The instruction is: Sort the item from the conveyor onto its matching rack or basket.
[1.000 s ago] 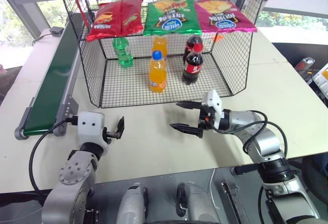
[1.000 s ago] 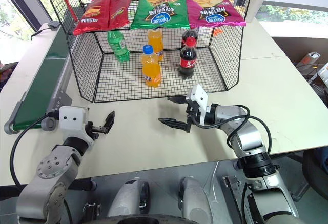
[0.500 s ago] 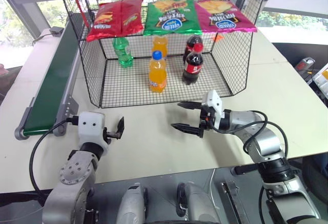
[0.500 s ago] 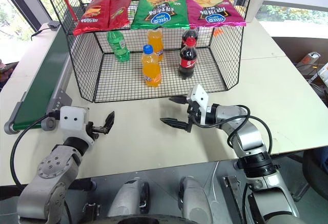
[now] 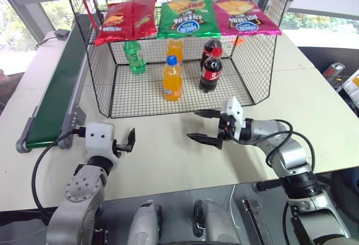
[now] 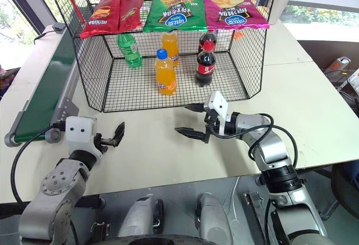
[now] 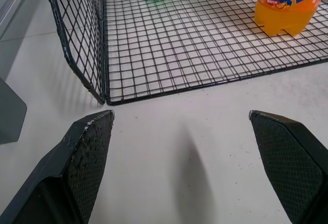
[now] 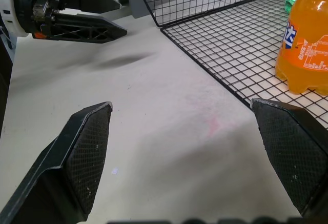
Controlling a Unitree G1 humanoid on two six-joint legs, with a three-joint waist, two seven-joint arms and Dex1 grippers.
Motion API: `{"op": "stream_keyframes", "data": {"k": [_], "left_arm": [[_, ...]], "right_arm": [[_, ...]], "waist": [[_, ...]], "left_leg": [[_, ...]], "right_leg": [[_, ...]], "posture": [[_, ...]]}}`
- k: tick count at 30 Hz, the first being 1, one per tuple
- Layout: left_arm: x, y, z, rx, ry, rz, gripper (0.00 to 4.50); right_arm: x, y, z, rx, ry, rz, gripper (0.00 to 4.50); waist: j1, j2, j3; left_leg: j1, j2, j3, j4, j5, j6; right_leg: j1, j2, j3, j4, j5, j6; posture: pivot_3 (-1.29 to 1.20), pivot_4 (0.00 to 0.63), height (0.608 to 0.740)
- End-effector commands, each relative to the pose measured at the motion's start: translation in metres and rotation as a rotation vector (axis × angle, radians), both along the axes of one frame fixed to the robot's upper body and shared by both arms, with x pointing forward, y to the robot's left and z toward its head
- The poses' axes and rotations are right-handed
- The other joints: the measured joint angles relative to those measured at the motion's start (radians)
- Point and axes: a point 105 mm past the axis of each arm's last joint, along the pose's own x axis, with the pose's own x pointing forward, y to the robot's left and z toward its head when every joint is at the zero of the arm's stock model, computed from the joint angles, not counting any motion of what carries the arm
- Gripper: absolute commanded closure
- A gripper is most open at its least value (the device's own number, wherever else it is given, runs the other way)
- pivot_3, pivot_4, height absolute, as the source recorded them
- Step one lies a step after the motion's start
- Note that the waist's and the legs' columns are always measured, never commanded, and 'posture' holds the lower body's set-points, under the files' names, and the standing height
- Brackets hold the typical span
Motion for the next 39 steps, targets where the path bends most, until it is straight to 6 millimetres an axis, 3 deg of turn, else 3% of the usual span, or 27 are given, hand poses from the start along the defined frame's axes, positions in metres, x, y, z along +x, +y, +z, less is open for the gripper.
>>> {"op": "stream_keyframes", "data": {"k": [1, 9, 21, 39], "left_arm": [[-0.003, -0.003, 0.012, 0.012, -0.044, -0.008, 0.10], [-0.005, -0.005, 0.019, 0.018, -0.065, -0.010, 0.10], [-0.011, 0.002, 0.051, 0.047, -0.149, 0.056, 0.10], [-0.026, 0.032, 0.049, 0.010, -0.153, 0.223, 0.10]], "right_arm": [[0.003, 0.000, 0.012, 0.012, -0.048, -0.006, 0.00], [0.007, 0.000, 0.011, 0.006, -0.058, -0.016, 0.00], [0.007, 0.002, 0.009, 0.009, -0.055, -0.004, 0.00], [0.008, 0.007, 0.006, 0.018, -0.047, 0.023, 0.00]], "waist": [[0.000, 0.000, 0.000], [0.000, 0.000, 0.000], [-0.002, 0.000, 0.000], [-0.001, 0.000, 0.000]], "left_leg": [[0.000, 0.000, 0.000, 0.000, 0.000, 0.000], [0.000, 0.000, 0.000, 0.000, 0.000, 0.000], [0.000, 0.000, 0.000, 0.000, 0.000, 0.000], [0.000, 0.000, 0.000, 0.000, 0.000, 0.000]], "right_leg": [[0.000, 0.000, 0.000, 0.000, 0.000, 0.000], [0.000, 0.000, 0.000, 0.000, 0.000, 0.000], [0.000, 0.000, 0.000, 0.000, 0.000, 0.000], [0.000, 0.000, 0.000, 0.000, 0.000, 0.000]], "posture": [[0.00, 0.150, 0.740], [0.00, 0.150, 0.740], [0.00, 0.150, 0.740], [0.00, 0.150, 0.740]]}}
